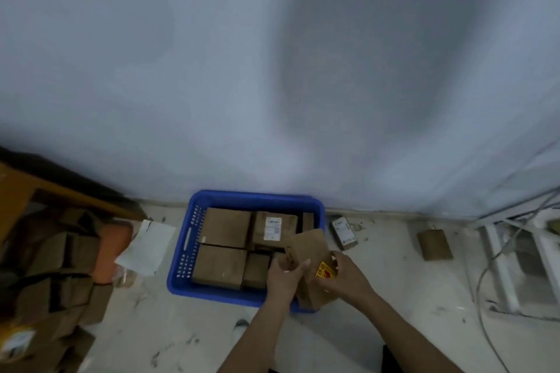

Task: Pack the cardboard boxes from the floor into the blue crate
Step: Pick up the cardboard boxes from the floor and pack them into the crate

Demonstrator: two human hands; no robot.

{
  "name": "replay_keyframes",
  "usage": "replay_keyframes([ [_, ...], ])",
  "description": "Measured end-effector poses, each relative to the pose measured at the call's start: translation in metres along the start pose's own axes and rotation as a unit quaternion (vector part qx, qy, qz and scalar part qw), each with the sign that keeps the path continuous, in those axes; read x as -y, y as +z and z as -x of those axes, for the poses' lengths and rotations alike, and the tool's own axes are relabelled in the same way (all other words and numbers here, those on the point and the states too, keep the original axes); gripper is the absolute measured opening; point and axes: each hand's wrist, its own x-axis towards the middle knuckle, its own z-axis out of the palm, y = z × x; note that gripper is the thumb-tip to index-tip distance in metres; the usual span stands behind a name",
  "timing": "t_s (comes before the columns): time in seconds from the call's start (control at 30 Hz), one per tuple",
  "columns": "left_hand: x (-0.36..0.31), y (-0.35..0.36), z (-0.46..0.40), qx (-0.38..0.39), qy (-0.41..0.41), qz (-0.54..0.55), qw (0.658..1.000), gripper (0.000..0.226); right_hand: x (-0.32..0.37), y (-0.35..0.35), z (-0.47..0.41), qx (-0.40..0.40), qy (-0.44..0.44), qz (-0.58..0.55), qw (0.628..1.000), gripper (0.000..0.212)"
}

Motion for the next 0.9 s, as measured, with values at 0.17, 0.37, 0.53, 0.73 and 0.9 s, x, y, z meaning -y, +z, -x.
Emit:
replay_keyframes([
  [0.17, 0.005, -0.097, 0.013, -0.011, -0.005, -0.03, 0.999, 0.079, 0.047, 0.105, 0.01, -0.03, 0.036, -0.052, 0.998, 0.105],
  [0.37, 0.04, -0.141, -0.022, 0.034, -0.058, -0.067, 0.995, 0.063, 0.061, 0.177, -0.001, -0.092, 0.103, -0.016, 0.99, 0.102],
  [0.53, 0.08, -0.147, -0.077, 0.034, -0.084, -0.078, 0.993, 0.052, 0.039, 0.208, -0.057, -0.101, 0.144, 0.017, 0.984, 0.107],
  [0.73, 0.125, -0.149, -0.168, 0.043, -0.094, -0.088, 0.991, 0.034, 0.004, 0.254, -0.139, -0.111, 0.146, 0.063, 0.981, 0.105],
  [0.9, 0.154, -0.154, -0.241, 0.036, -0.099, -0.1, 0.989, 0.033, -0.018, 0.3, -0.217, -0.115, 0.139, 0.123, 0.976, 0.094],
])
